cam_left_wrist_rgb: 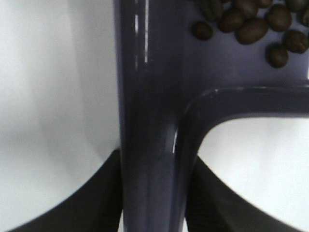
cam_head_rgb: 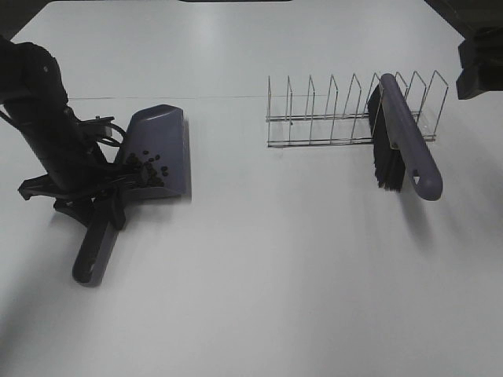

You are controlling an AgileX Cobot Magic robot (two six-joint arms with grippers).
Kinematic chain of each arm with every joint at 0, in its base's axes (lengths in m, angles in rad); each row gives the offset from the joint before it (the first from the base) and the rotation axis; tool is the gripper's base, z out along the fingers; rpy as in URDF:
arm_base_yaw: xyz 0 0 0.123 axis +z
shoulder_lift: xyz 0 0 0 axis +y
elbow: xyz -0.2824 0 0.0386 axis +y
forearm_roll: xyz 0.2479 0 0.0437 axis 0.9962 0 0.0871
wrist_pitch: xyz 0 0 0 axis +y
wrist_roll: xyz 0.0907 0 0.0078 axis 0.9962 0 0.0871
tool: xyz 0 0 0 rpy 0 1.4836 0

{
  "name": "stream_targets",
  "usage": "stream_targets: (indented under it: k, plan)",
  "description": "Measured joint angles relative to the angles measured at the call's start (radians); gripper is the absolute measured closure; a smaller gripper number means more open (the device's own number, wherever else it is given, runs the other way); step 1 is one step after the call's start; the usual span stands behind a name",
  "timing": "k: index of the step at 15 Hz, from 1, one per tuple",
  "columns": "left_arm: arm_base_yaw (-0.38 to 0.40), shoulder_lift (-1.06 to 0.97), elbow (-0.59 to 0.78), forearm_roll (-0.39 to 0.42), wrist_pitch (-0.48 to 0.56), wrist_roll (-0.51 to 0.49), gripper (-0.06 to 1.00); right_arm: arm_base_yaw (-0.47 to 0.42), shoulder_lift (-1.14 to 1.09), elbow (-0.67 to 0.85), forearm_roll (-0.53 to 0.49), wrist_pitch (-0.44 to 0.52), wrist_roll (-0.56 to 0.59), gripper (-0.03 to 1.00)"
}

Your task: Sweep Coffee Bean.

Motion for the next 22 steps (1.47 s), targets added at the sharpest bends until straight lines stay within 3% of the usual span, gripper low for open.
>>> stream_targets:
  k: [5,9,11,17,22]
  plan:
    - [0.0,0.004,-0.001,-0.035,-0.028,-0.002,0.61,0.0,-0.238,0.14,0.044,0.074,-0.073,0.22]
    - [-0.003,0.005,-0.005,-0.059,-0.035,-0.001,0.34,0.0,-0.391,0.218,0.064,0.149,-0.09,0.22]
    - [-0.003,0.004,-0.005,-0.059,-0.034,0.004,0.29,0.0,-0.457,0.249,0.065,0.18,-0.091,0.22]
    - [0.01,-0.038,-0.003,-0.025,0.014,0.007,0.26,0.0,-0.72,0.378,0.082,0.314,-0.106,0.22]
    - [0.146,-0.204,-0.003,0.034,0.076,0.035,0.26,0.0,-0.819,0.451,0.137,0.342,-0.186,0.22]
